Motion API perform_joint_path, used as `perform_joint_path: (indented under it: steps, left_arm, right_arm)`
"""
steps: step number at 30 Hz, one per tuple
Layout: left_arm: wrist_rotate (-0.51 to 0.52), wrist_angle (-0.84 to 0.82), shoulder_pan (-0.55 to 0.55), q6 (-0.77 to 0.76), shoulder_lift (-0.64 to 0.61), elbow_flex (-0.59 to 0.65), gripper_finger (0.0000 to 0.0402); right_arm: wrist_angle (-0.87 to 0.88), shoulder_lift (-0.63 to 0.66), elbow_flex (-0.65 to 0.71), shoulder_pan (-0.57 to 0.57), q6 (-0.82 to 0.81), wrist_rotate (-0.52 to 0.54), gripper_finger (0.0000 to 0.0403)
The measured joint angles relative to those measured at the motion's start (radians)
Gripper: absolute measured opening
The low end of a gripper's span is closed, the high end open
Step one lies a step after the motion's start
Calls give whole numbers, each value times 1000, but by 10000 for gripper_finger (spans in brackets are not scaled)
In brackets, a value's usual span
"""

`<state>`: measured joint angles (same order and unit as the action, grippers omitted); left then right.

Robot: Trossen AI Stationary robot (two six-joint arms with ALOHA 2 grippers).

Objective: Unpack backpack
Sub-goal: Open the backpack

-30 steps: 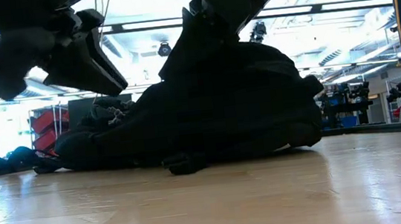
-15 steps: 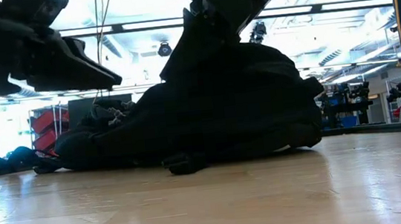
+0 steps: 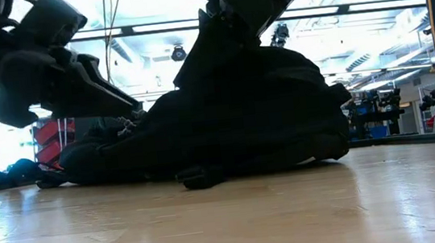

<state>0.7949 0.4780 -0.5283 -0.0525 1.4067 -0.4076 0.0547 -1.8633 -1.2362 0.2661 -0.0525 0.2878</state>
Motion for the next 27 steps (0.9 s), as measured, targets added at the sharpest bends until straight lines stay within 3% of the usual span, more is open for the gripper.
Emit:
perform_joint_path:
  steps: [27]
  left_arm:
    - [-45, 47, 37, -27, 4, -2, 122]
  right_arm:
    - [0, 0, 0, 0, -1, 0, 3]
